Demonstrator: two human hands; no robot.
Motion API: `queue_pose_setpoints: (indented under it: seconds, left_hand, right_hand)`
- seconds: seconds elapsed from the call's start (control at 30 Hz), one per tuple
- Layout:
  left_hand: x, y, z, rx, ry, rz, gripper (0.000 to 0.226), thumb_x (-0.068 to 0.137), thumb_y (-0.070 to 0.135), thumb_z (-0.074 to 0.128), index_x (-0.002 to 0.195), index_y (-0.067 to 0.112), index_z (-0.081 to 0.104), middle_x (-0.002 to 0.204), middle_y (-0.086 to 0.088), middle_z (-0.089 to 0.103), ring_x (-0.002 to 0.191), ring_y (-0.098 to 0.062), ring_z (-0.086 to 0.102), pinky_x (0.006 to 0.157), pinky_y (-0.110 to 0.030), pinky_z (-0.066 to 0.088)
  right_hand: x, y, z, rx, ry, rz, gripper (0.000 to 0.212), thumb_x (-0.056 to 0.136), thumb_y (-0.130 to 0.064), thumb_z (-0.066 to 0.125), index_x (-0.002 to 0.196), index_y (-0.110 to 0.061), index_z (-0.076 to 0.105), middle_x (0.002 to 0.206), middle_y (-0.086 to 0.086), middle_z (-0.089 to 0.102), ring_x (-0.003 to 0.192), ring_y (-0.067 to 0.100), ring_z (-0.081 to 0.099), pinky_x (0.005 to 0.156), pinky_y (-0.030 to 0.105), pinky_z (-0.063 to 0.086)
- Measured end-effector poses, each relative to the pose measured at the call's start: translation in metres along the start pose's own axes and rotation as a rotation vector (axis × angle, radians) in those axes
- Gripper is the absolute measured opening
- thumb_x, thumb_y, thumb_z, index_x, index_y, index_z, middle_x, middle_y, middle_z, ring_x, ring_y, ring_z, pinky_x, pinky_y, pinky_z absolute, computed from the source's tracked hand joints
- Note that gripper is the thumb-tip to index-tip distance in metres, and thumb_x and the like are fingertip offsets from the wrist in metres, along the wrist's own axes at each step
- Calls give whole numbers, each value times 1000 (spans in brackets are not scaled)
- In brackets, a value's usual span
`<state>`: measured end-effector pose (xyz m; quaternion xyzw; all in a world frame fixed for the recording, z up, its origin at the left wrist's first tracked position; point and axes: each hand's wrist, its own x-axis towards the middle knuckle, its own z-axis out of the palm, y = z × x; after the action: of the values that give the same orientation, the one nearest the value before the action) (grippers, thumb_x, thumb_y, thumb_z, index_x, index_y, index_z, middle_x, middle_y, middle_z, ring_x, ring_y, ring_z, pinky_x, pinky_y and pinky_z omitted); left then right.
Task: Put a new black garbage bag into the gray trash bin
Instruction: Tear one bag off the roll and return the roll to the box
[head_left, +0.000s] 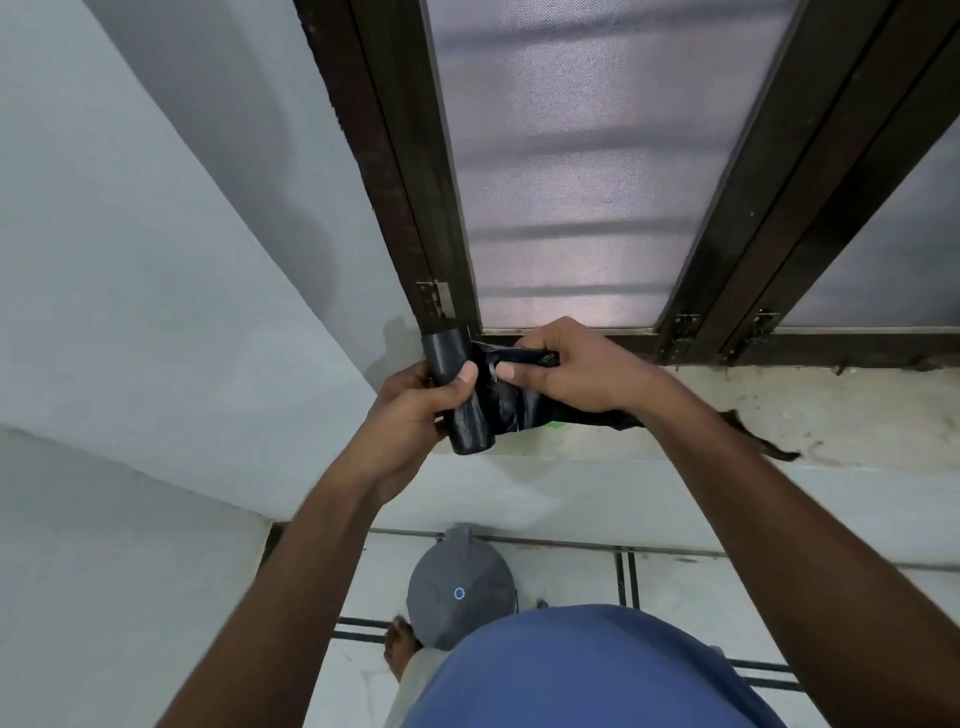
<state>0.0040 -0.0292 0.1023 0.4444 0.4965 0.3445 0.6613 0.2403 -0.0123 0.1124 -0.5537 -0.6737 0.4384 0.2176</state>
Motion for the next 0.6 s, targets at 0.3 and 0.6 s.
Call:
queue_pose_setpoints:
  seconds: [0.3, 0.6]
  left_hand:
    - [16, -2, 12, -125, -3, 42, 40, 104, 11, 67, 141, -2, 64, 139, -22, 72, 132, -36, 69, 119, -52, 50]
    - [26, -5, 20, -127, 46, 69, 29, 105, 6, 64, 133, 0, 70, 124, -15, 80, 119, -28, 75, 107, -42, 56]
  right_hand:
    - [3, 12, 15, -91, 193, -132, 27, 107, -33, 68, 81, -27, 74, 78, 6, 74, 76, 30, 69, 75, 45, 57]
    - [8, 22, 31, -122, 244, -201, 35, 113, -23, 57, 78, -21, 59, 76, -4, 59, 72, 18, 56, 69, 42, 45]
